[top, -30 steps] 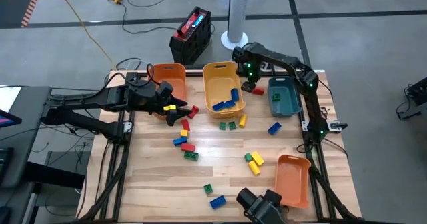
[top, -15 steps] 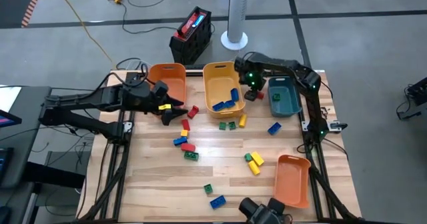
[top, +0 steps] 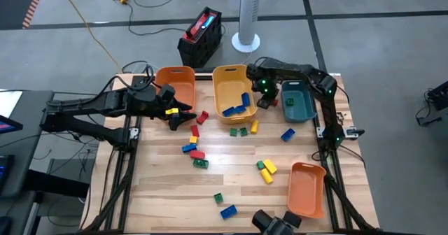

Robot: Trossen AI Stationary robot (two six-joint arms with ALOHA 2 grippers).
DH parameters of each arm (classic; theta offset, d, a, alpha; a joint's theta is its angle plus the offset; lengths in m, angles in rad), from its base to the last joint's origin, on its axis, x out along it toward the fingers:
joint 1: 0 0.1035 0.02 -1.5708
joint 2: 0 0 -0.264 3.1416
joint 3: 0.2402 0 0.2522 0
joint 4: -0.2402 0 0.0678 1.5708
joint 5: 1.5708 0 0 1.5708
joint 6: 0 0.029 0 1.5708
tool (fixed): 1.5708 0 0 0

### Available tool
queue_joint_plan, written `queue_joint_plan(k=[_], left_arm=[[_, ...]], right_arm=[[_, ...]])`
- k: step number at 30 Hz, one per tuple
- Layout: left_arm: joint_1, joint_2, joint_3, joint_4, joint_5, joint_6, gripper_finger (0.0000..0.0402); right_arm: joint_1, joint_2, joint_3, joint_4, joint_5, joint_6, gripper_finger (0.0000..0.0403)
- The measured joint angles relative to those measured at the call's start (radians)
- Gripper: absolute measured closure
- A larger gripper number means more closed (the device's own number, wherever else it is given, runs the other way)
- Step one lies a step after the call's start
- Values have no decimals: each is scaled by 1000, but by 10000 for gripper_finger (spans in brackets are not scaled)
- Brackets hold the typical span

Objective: Sort blocks
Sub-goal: Put the red block into the top orange bin

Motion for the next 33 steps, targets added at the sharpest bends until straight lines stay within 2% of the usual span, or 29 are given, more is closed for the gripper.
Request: queue_joint_plan(k=[4,8,14,19,26,29,33], left_arm=[[0,0,0,0,0,1,130],[0,0,0,0,0,6,130],[0,4,0,-25,-26,12,130],[0,15,0,-15,-54,-18,130],[0,34,0,-2,-98,-65,130],[0,48,2,6,-111,-77,130],[0,76,0,55,-100,-93,130]], right_arm=[[1,-64,-1,-18,0,10,312],[1,-157,-1,-30,-10,36,293],[38,-346,-1,-34,-110,115,293],[177,-539,-21,42,-146,218,294],[435,-779,-212,293,-132,447,295],[513,-835,-270,387,-91,511,295],[567,-842,-286,585,-78,532,295]])
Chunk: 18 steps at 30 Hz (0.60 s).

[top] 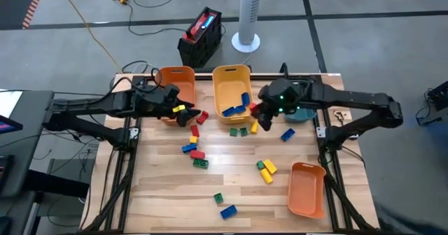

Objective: Sort blocks
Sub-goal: Put the red block into the top orange bin

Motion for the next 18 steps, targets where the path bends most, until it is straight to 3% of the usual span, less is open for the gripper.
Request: queue_joint_plan(k=[4,7,18], left_arm=[[-21,45,1,143,103,88,130],[-64,83,0,196,114,183,130],[-123,171,2,363,83,270,130]], right_arm=[[23,33,2,351,-22,-4,295],[22,76,3,569,-85,12,295],[70,218,122,751,-198,12,295]])
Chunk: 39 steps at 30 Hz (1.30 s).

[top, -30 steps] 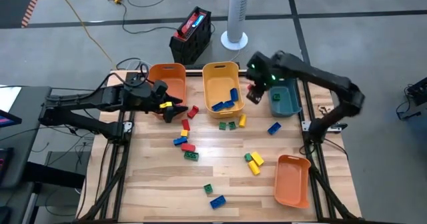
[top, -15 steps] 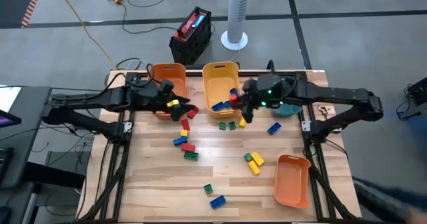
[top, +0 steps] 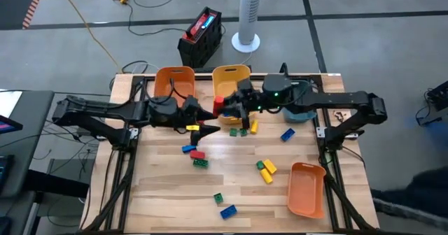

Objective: Sort blocks
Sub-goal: Put the red block into the top orange bin

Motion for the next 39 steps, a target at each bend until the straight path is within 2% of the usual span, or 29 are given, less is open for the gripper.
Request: queue_joint_plan(k=[6,11,15,22,27,31,39], left_arm=[[-12,-3,-2,3,-21,-1,132],[-21,-10,-1,42,-28,-2,149],[-19,-10,-1,48,-53,-2,182],[5,-6,-1,56,-56,38,279],[31,-5,-1,60,-41,61,279],[53,-5,-1,59,-25,57,279],[60,-6,-1,34,-43,50,279]], right_arm=[[43,21,17,-35,-14,-43,295],[46,25,17,-69,-11,-52,295],[45,24,17,-62,-11,-62,295],[42,28,17,-65,-2,-65,290],[42,28,17,-79,0,-67,277],[21,28,18,-91,-1,-57,250],[-18,23,17,-119,-50,-35,159]])
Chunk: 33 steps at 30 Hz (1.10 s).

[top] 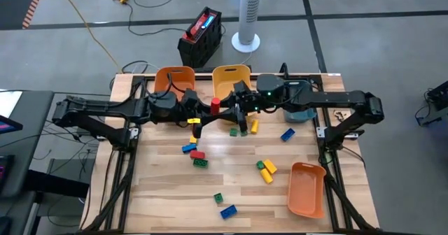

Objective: Sort blocks
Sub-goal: Put the red block into the top orange bin

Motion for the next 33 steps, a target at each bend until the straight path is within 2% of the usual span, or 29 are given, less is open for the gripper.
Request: queue_joint_plan(k=[4,8,11,16,20,23,26,33], left_arm=[[0,-20,0,-104,-3,-9,279],[31,-91,1,-340,-3,-79,279],[100,-138,2,-596,-4,-156,279],[266,-162,1,-895,20,-208,279],[383,-162,1,-1010,37,-202,279],[456,-160,1,-1064,49,-202,279],[527,-141,1,-1119,98,-175,279],[585,-81,0,-1189,116,-101,279]], right_arm=[[-18,-18,0,-83,-5,-7,142],[-45,-68,0,-224,9,-59,140],[-54,-88,0,-292,53,-105,140],[-38,-79,0,-240,65,-113,140],[-5,-63,0,-207,68,-108,140],[15,-60,-1,-246,69,-108,140],[33,-62,0,-256,93,-108,140],[47,-61,0,-263,103,-101,140]])
